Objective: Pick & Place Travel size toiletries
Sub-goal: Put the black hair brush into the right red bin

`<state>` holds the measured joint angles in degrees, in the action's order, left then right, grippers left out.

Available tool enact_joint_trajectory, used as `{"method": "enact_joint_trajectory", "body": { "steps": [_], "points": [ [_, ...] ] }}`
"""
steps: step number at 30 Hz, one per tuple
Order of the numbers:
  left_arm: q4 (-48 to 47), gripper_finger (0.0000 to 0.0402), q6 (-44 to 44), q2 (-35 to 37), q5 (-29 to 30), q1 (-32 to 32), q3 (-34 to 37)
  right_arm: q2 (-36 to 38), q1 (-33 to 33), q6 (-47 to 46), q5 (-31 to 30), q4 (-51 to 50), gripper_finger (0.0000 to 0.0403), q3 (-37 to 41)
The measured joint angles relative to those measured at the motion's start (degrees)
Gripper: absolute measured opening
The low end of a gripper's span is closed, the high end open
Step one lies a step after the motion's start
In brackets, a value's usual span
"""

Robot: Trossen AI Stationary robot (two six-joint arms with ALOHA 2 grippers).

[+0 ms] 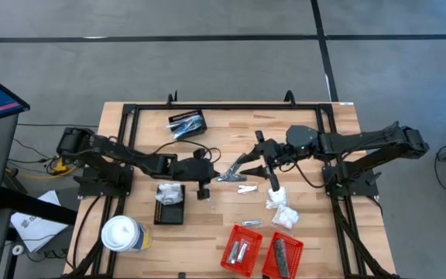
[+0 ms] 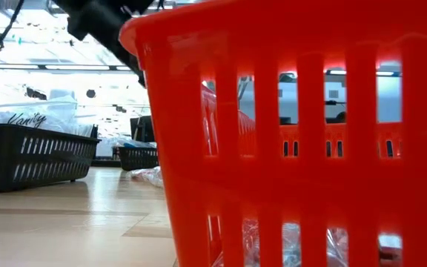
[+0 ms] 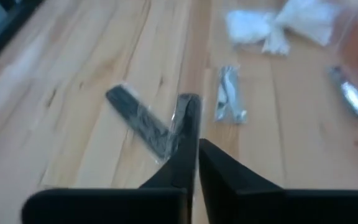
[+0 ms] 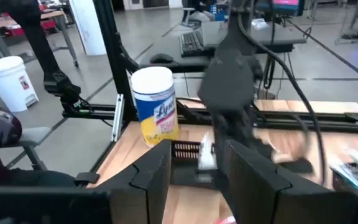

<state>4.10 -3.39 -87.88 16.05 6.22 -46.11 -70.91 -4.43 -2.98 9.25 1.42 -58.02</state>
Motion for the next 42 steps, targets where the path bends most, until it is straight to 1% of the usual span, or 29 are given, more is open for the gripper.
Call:
{"method": "enact_joint_trajectory", "body": {
  "steps": [3,5,6,9,11,15,17,20,23,25,27,31,37,42],
  "points": [
    [1.1,0.0004,0.1,-2.4,-1.5,-1.1,-0.2,-1.0,-0.7,0.0,-0.1,-1.8,0.0142,0.3],
    [3.1,0.0003,0.0,-3.7,-2.5,-1.6,-0.2,-2.4,-0.8,-0.4,-0.1,-0.9,0.014,-0.1],
    [4.1,0.0002,-0.1,-4.5,-2.9,-1.8,-0.2,-2.6,-0.6,-1.2,-0.1,-2.3,0.0139,0.1],
    [5.1,0.0001,-0.1,-7.0,-5.2,-1.8,-0.4,-4.5,0.9,-3.7,-0.1,-3.9,0.0137,0.1],
    [5.0,0.0001,-0.1,-8.7,-6.1,-1.8,-0.8,-5.2,2.2,-6.0,-0.3,-6.7,0.0137,0.2],
    [4.5,0.0001,-0.4,-11.3,-7.9,-1.8,-1.6,-9.0,4.2,-9.6,-0.3,-7.7,0.0138,0.1],
    [4.2,0.0001,-0.6,-11.5,-9.0,-1.8,-1.7,-11.3,5.0,-10.5,-0.3,-8.0,0.0138,0.2],
    [3.6,0.0001,-1.8,-12.0,-9.0,-1.8,-2.5,-14.0,6.8,-11.9,-0.3,-8.0,0.0136,0.2],
    [3.2,0.0001,-1.8,-12.0,-9.0,-1.8,-2.9,-15.0,8.5,-12.7,-0.2,-11.9,0.0133,0.3],
    [1.9,0.0001,-1.8,-12.1,-8.9,-1.8,-2.9,-15.7,9.4,-12.8,-0.2,-12.8,0.0133,0.0],
    [1.2,0.0001,-1.8,-12.2,-8.8,-2.2,-2.9,-15.2,10.0,-13.2,-0.2,-16.6,0.0134,0.4],
    [0.9,0.0001,-1.8,-13.8,-8.9,-3.2,-2.9,-14.9,10.1,-13.1,-0.1,-15.9,0.0134,0.1],
    [1.2,0.0001,-1.8,-17.8,-10.3,-4.7,-3.7,-16.0,7.7,-8.9,-0.2,-16.9,0.0135,0.2],
    [0.8,0.0001,-1.8,-17.9,-10.4,-4.7,-4.3,-16.5,5.9,-6.7,-0.2,-16.4,0.0141,0.2]
  ]
}}
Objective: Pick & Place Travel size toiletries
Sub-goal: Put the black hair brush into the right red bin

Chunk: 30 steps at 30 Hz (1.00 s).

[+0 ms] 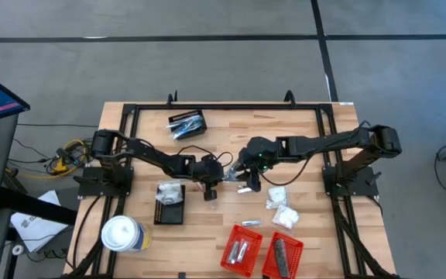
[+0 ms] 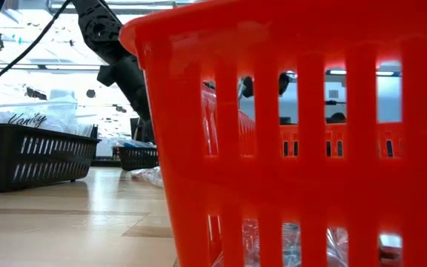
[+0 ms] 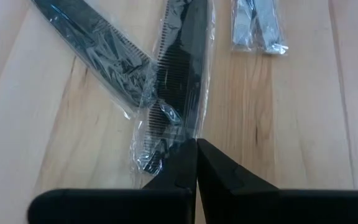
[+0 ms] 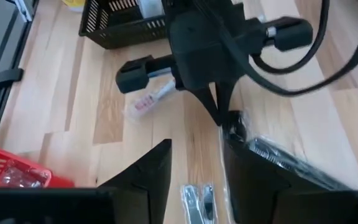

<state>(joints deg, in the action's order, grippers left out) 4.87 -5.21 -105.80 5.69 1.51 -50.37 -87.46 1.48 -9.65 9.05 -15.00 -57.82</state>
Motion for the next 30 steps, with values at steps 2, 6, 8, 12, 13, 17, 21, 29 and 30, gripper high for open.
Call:
{"method": "enact_joint_trajectory", "body": {
  "steps": [2,6,8,12,13,17,21,29,30],
  "points": [
    [-0.8,0.0001,0.0,0.4,-0.1,0.0,0.0,0.0,0.1,0.4,0.0,0.2,0.0143,0.0],
    [-2.4,0.0001,-0.2,0.5,-0.1,0.0,-0.1,0.0,0.7,-0.7,0.0,0.0,0.0143,0.0],
    [-3.1,0.0001,-0.2,0.5,-0.1,-0.1,-0.1,0.0,1.2,-1.4,-0.1,0.0,0.0142,0.0],
    [-3.3,0.0001,-0.2,0.5,-0.1,-0.1,-0.1,0.0,2.0,-2.4,-0.4,0.0,0.0139,0.0],
    [-3.4,0.0001,-0.2,0.5,-0.4,-0.1,-0.1,0.0,2.1,-2.4,-0.3,0.0,0.014,0.0],
    [-4.2,0.0001,-0.2,0.0,-1.9,-0.1,-0.1,0.0,2.1,-2.4,-0.3,0.0,0.0146,0.0],
    [-4.4,0.0001,-0.2,-0.5,-2.3,-0.7,-0.2,0.0,2.1,-2.4,-0.3,0.2,0.0155,0.0],
    [-4.7,0.0001,-0.2,-0.5,-2.6,-1.0,-0.3,-8.3,3.1,-3.5,-0.2,1.1,0.0172,-0.5],
    [-4.6,0.0001,-0.2,-0.5,-2.6,-1.0,-0.4,-10.0,3.8,-3.5,-0.1,-0.7,0.0174,-0.8]
  ]
}}
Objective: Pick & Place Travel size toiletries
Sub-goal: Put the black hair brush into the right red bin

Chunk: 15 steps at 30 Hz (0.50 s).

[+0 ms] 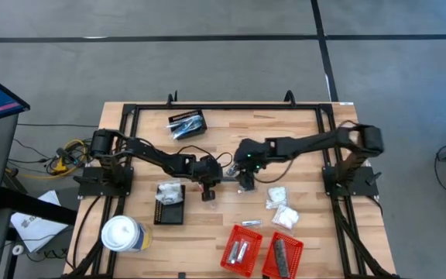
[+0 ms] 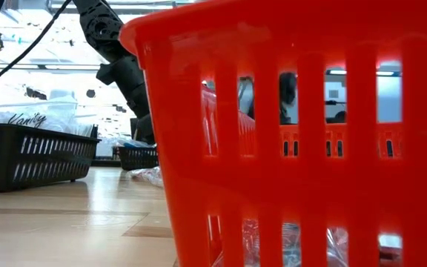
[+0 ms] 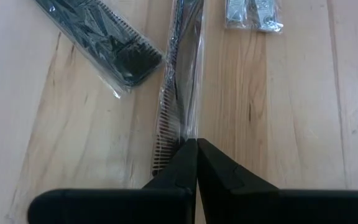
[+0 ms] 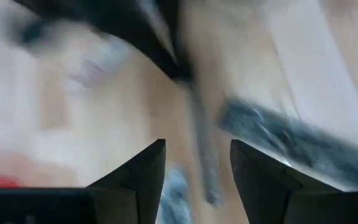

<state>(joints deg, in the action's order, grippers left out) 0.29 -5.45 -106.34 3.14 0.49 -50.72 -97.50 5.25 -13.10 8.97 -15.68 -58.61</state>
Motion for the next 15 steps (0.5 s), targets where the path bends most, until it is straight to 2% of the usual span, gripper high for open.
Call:
{"method": "enact_joint_trajectory", "body": {
  "steps": [3,8,15],
  "points": [
    [-0.2,0.0001,0.0,0.0,0.1,0.1,-0.1,-4.9,2.4,0.0,-0.1,-2.6,0.0182,-3.0],
    [-0.4,0.0001,0.2,0.0,0.3,0.2,-0.2,-9.1,5.2,-0.4,0.7,-4.4,0.0197,-6.0],
    [-0.5,0.0001,0.3,-0.1,0.3,0.2,-0.2,-10.7,3.7,2.6,9.1,-3.0,0.0217,-5.9]
  ]
}}
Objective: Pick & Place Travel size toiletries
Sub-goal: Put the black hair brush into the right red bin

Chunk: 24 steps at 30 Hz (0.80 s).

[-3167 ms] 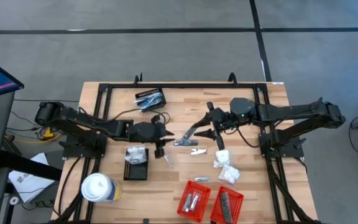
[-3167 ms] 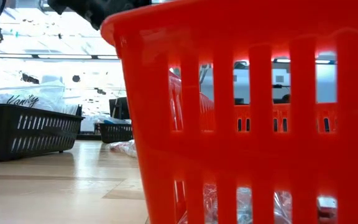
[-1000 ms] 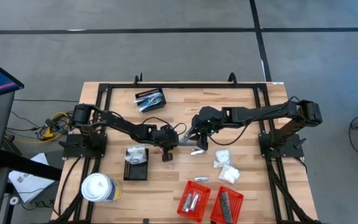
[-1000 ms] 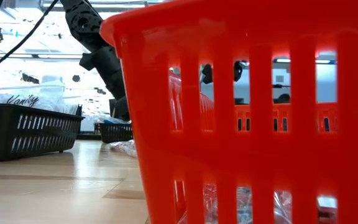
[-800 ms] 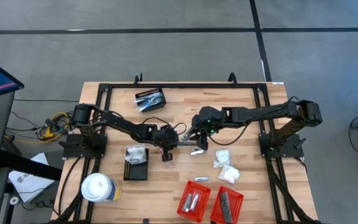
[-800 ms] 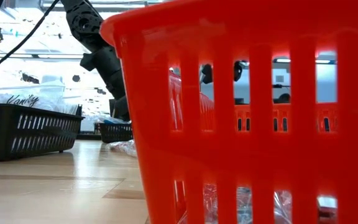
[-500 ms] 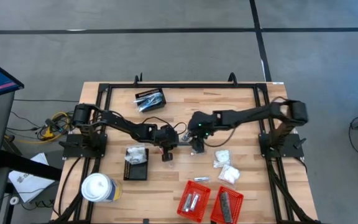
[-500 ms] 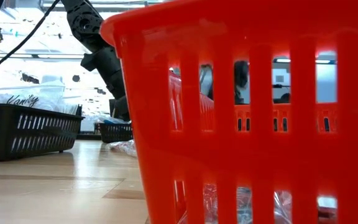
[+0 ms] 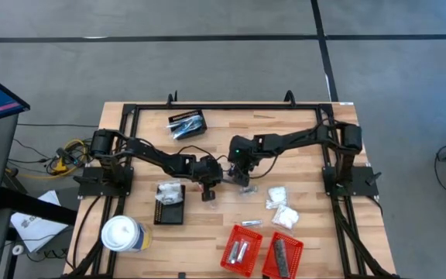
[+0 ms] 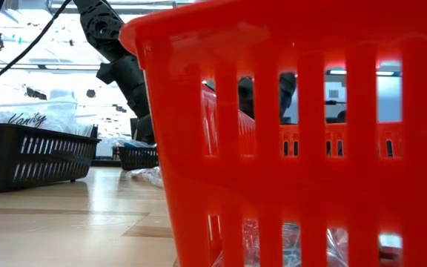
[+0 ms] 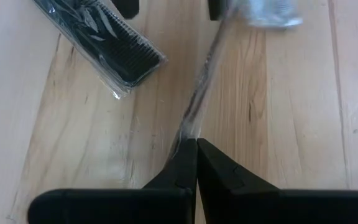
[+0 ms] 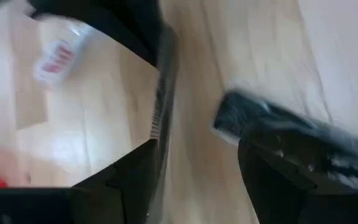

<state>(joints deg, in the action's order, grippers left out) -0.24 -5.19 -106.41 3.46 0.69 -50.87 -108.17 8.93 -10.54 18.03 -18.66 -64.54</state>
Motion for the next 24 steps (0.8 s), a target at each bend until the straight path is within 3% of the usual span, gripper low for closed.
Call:
{"method": "enact_joint_trajectory", "body": {
  "steps": [24],
  "points": [
    [0.2,0.0001,0.2,-0.1,-0.1,0.0,0.1,0.6,-0.3,1.5,0.2,2.6,0.0228,0.0]
  ]
}}
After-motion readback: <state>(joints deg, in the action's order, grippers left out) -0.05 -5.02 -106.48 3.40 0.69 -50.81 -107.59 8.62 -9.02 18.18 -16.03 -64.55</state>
